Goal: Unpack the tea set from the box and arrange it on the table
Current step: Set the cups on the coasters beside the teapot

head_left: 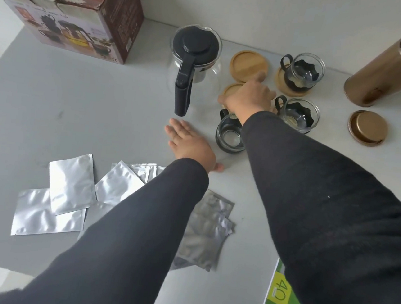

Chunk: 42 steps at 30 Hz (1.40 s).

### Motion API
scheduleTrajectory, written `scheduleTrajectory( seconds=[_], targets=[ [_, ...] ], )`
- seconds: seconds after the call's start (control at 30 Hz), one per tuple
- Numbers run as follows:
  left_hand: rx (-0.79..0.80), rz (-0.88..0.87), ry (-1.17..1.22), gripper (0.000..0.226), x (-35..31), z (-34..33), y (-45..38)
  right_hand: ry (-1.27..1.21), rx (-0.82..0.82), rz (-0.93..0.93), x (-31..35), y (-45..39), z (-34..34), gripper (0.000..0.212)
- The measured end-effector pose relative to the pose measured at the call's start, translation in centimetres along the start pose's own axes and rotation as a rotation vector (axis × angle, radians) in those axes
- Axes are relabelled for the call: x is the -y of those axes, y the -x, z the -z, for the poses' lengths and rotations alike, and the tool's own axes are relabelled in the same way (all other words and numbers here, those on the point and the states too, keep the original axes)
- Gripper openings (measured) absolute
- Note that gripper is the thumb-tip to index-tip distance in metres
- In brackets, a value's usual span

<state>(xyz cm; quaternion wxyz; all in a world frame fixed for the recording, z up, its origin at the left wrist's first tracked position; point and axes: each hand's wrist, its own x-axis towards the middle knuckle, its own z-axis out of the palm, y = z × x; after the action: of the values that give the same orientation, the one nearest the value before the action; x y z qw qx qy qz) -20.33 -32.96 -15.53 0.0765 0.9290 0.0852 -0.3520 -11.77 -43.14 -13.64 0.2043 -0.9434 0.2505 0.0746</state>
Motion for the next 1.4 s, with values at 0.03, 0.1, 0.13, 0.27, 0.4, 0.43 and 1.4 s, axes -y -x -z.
scheduleTrajectory(
  seconds=[0.03,0.1,0.13,0.27,0.4,0.43,1.4],
  targets=[
    [-0.004,0.003,0.000,0.140,0.0,0.0,0.0,0.013,0.001,0.016,0.1,0.1,0.0,0.095],
    [-0.005,0.012,-0.009,0.140,-0.1,0.0,0.0,0.040,0.014,0.054,0.0,0.5,0.6,0.094],
    [0.002,0.012,-0.014,0.141,-0.1,0.1,0.1,0.036,0.010,0.071,-0.2,0.9,1.1,0.091],
    [-0.001,0.028,-0.025,0.142,-0.2,0.4,0.5,-0.164,-0.186,0.168,-2.4,2.9,3.3,0.062],
    [-0.016,0.016,-0.022,0.139,-0.2,0.6,1.5,-0.287,-0.475,0.272,-7.3,6.4,4.0,0.058],
    [-0.025,0.010,-0.023,0.137,-0.1,0.7,1.9,-0.289,-0.515,0.277,-8.6,7.4,3.9,0.060],
    [-0.038,0.030,-0.011,0.138,-0.1,0.6,1.7,-0.441,-0.497,0.441,-9.0,6.8,3.2,0.080]
  ],
)
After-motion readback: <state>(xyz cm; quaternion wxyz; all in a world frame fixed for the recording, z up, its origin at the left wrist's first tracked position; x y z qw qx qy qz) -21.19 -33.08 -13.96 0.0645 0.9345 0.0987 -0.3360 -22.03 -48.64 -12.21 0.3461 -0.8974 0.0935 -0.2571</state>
